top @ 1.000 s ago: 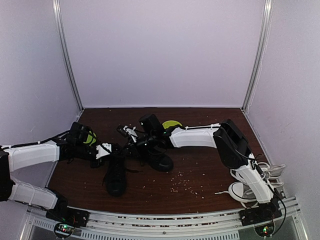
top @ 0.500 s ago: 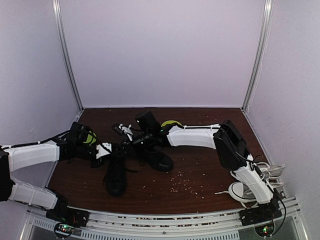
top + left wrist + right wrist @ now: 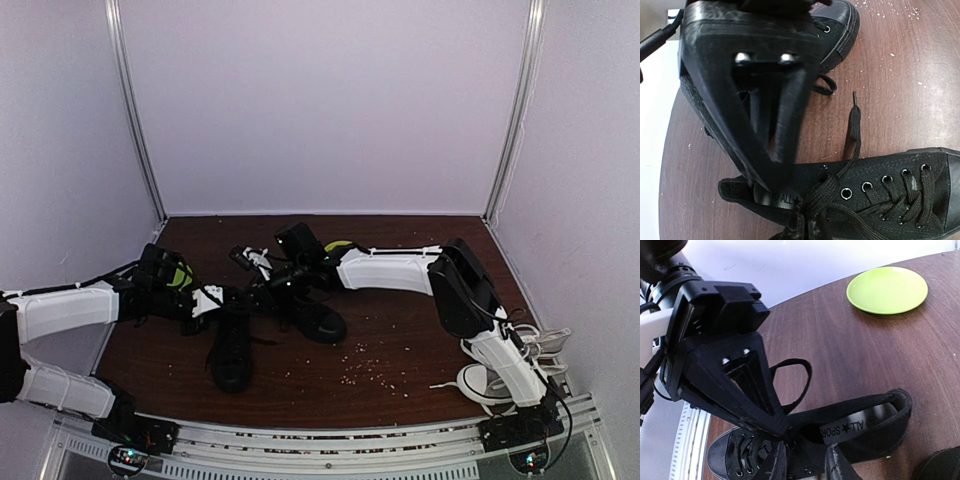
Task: Tie the shoes
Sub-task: Cross the half-tied shoelace with the shoelace loop.
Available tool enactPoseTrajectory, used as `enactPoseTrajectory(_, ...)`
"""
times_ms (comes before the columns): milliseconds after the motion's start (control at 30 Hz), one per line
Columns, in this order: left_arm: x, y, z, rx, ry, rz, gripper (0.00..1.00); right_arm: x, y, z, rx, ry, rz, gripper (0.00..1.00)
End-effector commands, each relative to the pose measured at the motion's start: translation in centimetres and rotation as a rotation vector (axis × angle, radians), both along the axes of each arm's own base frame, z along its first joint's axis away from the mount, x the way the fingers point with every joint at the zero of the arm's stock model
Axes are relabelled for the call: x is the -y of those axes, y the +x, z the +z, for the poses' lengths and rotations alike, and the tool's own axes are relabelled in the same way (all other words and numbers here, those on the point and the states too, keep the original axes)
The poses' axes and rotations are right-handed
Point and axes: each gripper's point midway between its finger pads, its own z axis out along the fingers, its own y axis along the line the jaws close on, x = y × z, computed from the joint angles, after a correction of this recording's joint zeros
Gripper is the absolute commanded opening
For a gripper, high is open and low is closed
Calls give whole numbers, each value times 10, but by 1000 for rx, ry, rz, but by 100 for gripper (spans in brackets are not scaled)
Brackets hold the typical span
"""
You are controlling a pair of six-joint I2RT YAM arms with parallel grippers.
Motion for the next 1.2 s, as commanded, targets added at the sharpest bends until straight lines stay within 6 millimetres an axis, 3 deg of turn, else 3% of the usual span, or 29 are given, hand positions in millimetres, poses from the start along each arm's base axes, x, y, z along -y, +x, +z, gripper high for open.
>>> enactPoseTrajectory(0,2,7,8,30,-26,4,0,0,7,-7,-1,-9,-32,24)
enactPoseTrajectory(100,2,6,8,29,-27,5,0,-1,10,-16,-6,-23,-47,20)
enactPoseTrajectory(300,2,7,7,26,-24,5,0,-4,-6,-23,-15,-29,12,20)
enactPoseTrajectory(767,1,7,7,27,-22,5,0,-8,-20,-15,-74,40,77,21)
enactPoseTrajectory(1167,2,7,6,25,-23,5,0,-6,-27,-30,-75,-7,95,16)
